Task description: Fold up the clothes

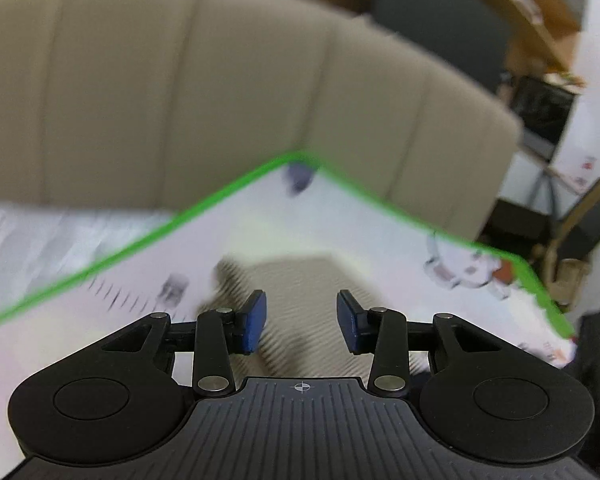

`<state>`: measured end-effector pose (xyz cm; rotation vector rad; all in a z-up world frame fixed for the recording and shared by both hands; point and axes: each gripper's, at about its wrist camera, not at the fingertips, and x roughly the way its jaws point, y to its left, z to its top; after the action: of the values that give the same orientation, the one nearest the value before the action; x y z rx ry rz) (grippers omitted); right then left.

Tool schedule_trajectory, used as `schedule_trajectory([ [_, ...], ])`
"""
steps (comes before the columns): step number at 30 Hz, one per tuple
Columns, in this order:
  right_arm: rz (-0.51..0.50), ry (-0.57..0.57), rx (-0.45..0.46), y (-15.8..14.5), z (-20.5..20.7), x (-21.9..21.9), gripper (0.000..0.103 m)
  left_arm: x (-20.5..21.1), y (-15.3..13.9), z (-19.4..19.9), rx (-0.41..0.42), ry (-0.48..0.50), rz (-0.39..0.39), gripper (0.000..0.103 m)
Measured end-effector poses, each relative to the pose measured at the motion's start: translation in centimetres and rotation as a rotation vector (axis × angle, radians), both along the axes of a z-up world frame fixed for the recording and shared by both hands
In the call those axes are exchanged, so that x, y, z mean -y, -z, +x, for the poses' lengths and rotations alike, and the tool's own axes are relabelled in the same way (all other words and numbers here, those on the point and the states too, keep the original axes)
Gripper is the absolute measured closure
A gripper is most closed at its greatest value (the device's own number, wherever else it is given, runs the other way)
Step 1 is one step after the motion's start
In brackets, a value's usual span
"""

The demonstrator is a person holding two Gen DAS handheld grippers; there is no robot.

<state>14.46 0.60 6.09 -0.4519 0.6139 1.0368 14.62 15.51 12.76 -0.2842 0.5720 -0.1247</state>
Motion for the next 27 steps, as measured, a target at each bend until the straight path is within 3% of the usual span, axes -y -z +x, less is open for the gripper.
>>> schedule_trajectory([
  [4,0.127,0.051,-0.127,-2.8,2.8,3.7,0.034,0.5,2.7,4.1,-0.121,0.021,-0.033,0.064],
  [6,0.218,0.163,-0.175,-4.3,5.2,5.5,0.034,-0.4,5.4,5.2,-0.185,-0.027,-0.047,0.074],
  [8,0.277,0.273,-0.215,-5.0,8.2,5.8,0.034,-0.9,5.8,5.2,-0.182,-0.028,-0.062,0.079],
  [12,0.285,0.375,-0.292,-3.8,13.7,3.2,0.034,-1.1,6.2,5.3,-0.173,-0.019,-0.053,0.079],
  [16,0.169,0.393,-0.355,0.6,15.6,-0.2,0.029,-1.0,6.2,5.1,-0.166,-0.01,-0.037,0.079],
  [17,0.184,0.389,-0.38,1.2,15.4,-0.5,0.032,-1.1,6.2,5.0,-0.167,-0.009,-0.039,0.079],
  [18,0.225,0.375,-0.4,1.2,15.1,-0.4,0.054,-1.2,6.2,5.0,-0.168,-0.007,-0.042,0.079],
  [22,0.362,0.282,-0.316,-1.2,13.7,0.3,0.066,-1.3,6.4,5.0,-0.17,-0.003,-0.033,0.079],
  [27,0.18,0.344,-0.183,0.6,15.6,-2.4,0.067,-1.7,6.5,4.9,-0.169,0.011,-0.033,0.08],
])
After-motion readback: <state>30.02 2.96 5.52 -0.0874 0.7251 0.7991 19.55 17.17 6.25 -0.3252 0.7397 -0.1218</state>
